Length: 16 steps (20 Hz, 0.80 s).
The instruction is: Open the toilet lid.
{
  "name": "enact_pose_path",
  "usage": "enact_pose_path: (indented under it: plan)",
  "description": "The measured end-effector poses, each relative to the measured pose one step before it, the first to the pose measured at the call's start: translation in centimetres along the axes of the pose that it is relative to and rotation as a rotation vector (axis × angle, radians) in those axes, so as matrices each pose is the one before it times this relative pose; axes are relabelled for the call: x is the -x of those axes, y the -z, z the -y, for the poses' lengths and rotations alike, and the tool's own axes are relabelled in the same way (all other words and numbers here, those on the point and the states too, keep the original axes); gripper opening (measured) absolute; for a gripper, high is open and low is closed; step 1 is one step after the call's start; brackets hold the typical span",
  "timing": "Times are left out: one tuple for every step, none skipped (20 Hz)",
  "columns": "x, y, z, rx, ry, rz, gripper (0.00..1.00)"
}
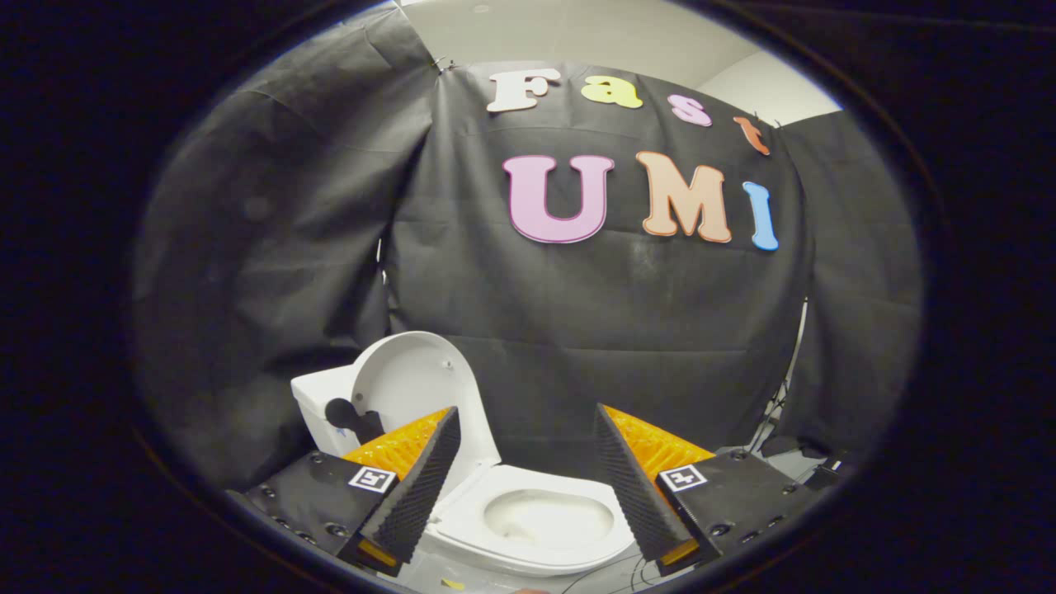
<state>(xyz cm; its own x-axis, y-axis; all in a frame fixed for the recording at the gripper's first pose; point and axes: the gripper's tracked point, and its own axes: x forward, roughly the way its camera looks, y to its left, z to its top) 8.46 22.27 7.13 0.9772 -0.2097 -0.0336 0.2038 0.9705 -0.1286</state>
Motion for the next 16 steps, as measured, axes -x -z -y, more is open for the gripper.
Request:
enact_pose_path:
  plan:
    - [0.142,-0.044,0.761,-0.00446,0.01450,0.00164,1.00]
    - [0.189,0.013,0.696,-0.00267,0.01215,0.00065,1.00]
    - [0.123,-0.080,0.430,0.00047,0.00795,0.00196,1.00]
    - [0.095,-0.026,0.347,0.00008,0.00767,0.00095,1.00]
    - [0.087,-0.141,0.178,-0.00360,0.00145,0.00488,1.00]
    - [-0.019,-0.172,0.098,-0.00620,-0.00261,0.00558,1.00]
    - [-0.038,-0.192,-0.031,-0.00657,-0.00212,0.00500,1.00]
    - [-0.053,0.109,0.091,-0.00164,-0.00016,0.00034,1.00]
    - [-0.006,0.043,-0.072,0.00187,-0.00175,-0.00098,1.00]
    - [-0.058,-0.003,-0.051,0.00213,-0.00157,-0.00078,1.00]
    - [0.025,-0.033,0.019,0.00119,0.00023,-0.00148,1.00]
    - [0.010,0.180,0.107,0.00019,0.00264,-0.00287,1.00]
    - [0.005,0.044,-0.018,-0.00080,-0.00055,-0.00059,1.00]
    - [-0.113,0.060,-0.007,-0.00277,-0.00083,-0.00069,1.00]
    - [0.032,0.001,-0.003,-0.00160,-0.00106,-0.00203,1.00]
    - [0.036,-0.001,-0.082,0.00175,-0.00111,0.00014,1.00]
